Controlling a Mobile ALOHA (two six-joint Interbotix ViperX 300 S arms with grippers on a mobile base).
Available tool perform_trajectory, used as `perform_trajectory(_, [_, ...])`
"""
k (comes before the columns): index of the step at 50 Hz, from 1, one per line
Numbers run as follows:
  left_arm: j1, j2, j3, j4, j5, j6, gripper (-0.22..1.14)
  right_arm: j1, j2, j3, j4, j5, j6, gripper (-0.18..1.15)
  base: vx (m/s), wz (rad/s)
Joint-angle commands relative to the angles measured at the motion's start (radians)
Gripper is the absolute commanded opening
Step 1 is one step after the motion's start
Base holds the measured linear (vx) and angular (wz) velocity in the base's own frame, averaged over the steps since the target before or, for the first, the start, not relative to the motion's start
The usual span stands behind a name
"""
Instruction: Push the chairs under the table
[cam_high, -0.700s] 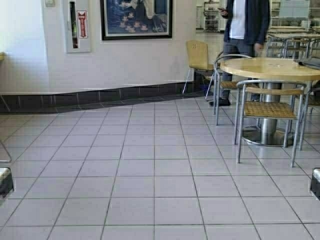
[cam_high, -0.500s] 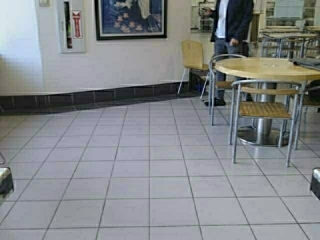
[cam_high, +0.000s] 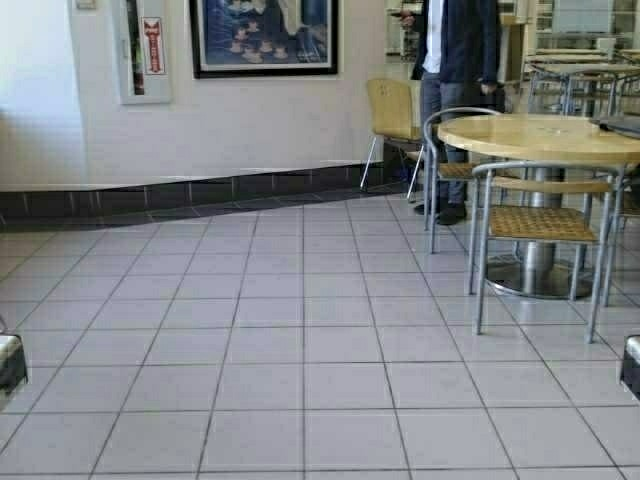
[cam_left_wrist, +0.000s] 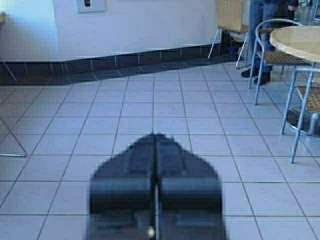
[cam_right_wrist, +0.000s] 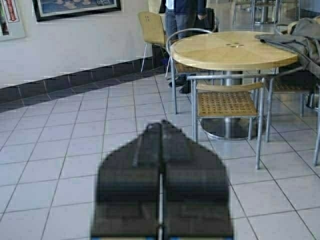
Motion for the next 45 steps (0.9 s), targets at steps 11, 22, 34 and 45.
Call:
perform_trajectory(11, [0.000,0.008,-0.002,0.000,-0.006,-0.021,0.03,-0.012,0.002,-0.011,0.002,-0.003,0.008,0.04,0.29,0.20])
perform_trajectory(22, [0.000,0.031,-0.003,0.000,-0.006,-0.018,0.03,-0.012,0.005,-0.008,0.002,0.000,0.012,0.04,0.32,0.32])
perform_trajectory(34, [0.000,0.034,-0.009,0.000,-0.006,-0.017,0.03,-0.012,-0.003,-0.008,0.002,0.002,0.028,0.04,0.34,0.31])
perform_trajectory(45, [0.000,0.031,-0.012,0.000,-0.006,-0.029,0.03,-0.012,-0.009,-0.006,0.003,0.002,0.028,0.04,0.36,0.35])
